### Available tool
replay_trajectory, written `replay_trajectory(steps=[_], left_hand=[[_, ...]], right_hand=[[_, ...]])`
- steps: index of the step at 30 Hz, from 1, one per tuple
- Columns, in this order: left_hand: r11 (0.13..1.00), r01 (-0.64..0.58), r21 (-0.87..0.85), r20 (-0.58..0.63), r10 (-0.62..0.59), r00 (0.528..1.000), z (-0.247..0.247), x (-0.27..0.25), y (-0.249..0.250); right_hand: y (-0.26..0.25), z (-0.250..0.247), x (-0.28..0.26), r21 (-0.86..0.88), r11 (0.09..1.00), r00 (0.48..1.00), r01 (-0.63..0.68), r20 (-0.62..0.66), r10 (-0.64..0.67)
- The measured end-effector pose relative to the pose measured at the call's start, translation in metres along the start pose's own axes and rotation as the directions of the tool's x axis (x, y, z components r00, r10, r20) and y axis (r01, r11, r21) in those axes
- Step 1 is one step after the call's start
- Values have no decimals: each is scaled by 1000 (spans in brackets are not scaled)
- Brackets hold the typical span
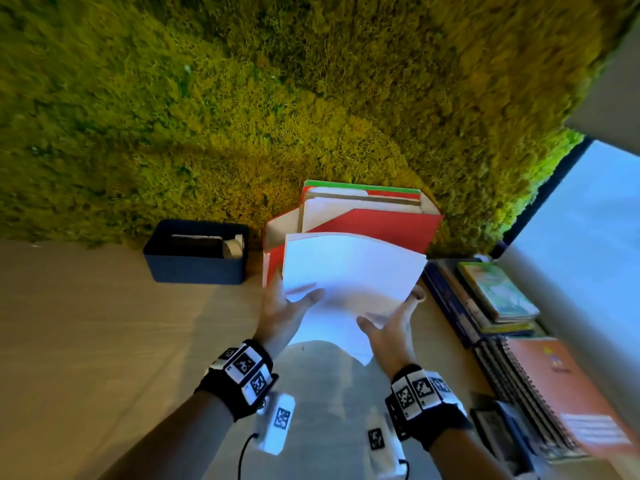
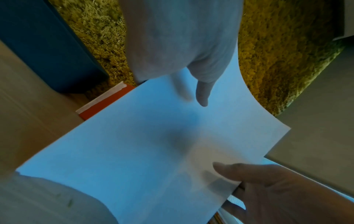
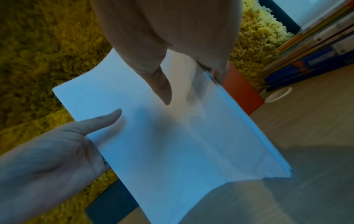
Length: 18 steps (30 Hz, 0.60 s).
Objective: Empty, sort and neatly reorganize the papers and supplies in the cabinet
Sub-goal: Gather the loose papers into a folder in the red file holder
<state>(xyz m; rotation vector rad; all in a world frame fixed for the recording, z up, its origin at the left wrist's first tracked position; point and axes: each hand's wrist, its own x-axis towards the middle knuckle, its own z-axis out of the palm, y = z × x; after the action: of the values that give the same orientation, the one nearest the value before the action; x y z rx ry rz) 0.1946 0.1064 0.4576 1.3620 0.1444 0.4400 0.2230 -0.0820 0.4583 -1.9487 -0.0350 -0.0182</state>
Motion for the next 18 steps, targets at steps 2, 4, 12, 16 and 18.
replay_trajectory(steps=[2,4,12,16,18], left_hand=[[999,45,9,-26,-45,999,-1,3,-1],[999,25,-40,-39,-26,999,-1,7,-1],[949,-10,-314,71,34,997,9,35,46],[949,24,-313,84,2,996,28,66,65],[976,28,-217,78,-11,997,40,87,74]], right_hand=[[1,1,0,-12,999,999,-35,30,36],[-1,-1,2,-10,1000,999,-14,37,15],[-36,-65,30,-143,952,959,269,131,-251],[-92,-96,57,-300,825,873,480,71,-482],[-125,-112,82,-423,729,821,538,67,-567]])
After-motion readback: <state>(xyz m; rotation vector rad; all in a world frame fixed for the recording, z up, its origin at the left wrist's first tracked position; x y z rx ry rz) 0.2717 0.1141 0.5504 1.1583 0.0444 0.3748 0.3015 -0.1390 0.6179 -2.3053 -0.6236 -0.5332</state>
